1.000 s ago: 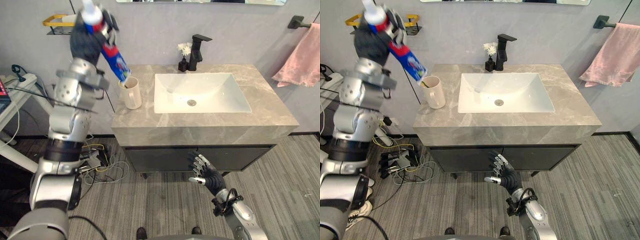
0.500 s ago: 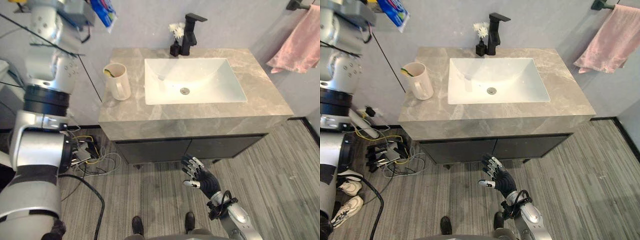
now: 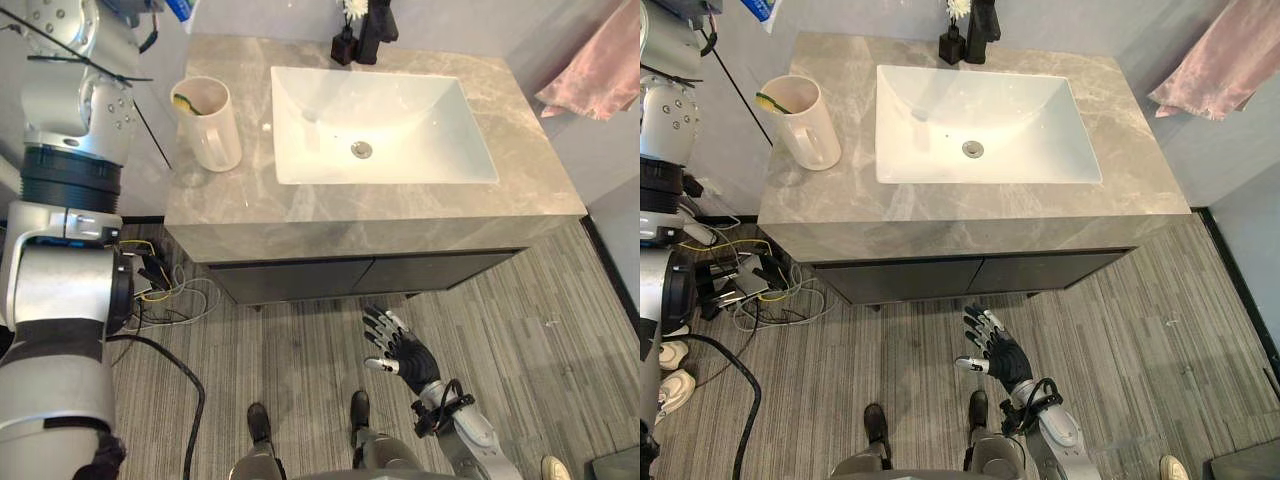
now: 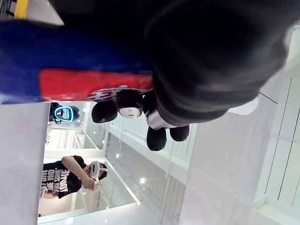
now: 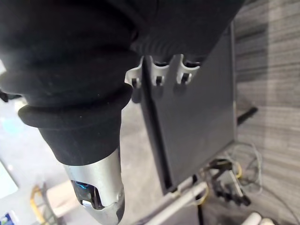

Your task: Organize washtable

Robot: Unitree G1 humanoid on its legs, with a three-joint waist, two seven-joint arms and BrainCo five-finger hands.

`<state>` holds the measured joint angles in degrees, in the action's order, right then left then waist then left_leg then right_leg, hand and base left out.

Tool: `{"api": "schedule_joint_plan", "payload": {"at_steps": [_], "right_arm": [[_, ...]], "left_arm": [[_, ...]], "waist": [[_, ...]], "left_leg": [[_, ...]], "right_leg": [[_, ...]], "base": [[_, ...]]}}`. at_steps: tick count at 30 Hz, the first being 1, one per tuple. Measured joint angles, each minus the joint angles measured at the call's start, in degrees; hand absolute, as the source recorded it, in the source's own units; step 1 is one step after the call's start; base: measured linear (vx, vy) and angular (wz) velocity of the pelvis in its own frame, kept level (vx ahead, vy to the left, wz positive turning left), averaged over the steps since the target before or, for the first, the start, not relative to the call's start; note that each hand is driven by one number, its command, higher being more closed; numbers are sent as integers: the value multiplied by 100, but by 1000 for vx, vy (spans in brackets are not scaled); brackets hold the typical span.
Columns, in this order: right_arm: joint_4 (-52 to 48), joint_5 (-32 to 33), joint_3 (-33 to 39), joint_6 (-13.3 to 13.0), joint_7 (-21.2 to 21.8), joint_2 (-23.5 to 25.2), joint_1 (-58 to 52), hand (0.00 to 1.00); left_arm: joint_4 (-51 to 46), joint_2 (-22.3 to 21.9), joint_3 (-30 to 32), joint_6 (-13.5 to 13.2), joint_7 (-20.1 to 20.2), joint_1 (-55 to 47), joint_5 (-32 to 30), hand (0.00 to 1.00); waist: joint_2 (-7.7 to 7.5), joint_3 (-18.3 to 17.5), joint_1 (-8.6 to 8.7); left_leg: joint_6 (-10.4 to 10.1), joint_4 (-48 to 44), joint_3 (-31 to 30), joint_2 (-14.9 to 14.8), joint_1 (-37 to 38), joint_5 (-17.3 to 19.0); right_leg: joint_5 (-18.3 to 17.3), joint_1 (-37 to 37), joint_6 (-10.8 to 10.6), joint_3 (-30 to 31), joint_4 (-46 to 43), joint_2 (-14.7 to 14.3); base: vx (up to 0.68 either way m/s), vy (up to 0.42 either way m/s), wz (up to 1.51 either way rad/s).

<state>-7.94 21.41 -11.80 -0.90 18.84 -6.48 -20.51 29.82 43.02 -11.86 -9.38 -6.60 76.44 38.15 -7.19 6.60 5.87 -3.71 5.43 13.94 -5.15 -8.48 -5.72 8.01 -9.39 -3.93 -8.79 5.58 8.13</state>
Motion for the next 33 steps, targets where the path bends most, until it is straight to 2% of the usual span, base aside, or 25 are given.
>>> {"api": "schedule_joint_plan", "payload": {"at_steps": [6, 11, 15, 33], "right_arm": [[3, 145, -3, -32, -5, 0, -19, 0], [60, 387, -3, -31, -16, 1, -21, 0], [94, 376, -6, -31, -15, -1, -31, 0], [94, 258, -10, -36, -135, -4, -126, 0]], "left_arm": [[-8, -1, 0, 0, -3, 0, -289, 100], [-14, -5, 0, 0, -31, -1, -300, 100], [-114, -29, 0, 0, -108, -139, -530, 100], [-119, -458, 5, 4, -106, -458, -634, 100]], "waist": [[-24, 91, 18], [-24, 104, 15], [-44, 235, -5], [-39, 401, -21]], "left_leg": [[0, 0, -18, 1, -6, 0], [1, 0, -57, 2, -20, 0], [16, 1, -148, 12, -25, -14], [28, 0, -232, 14, -72, -24]], "right_leg": [[0, 5, 0, -27, 0, 2], [0, 14, -1, -71, 1, 2], [0, 63, -1, -185, 1, 9], [-1, 70, -2, -295, 1, 7]], "base": [[-1, -1, 1], [0, -5, 3], [-12, -1, 10], [-3, 0, 2]]}}
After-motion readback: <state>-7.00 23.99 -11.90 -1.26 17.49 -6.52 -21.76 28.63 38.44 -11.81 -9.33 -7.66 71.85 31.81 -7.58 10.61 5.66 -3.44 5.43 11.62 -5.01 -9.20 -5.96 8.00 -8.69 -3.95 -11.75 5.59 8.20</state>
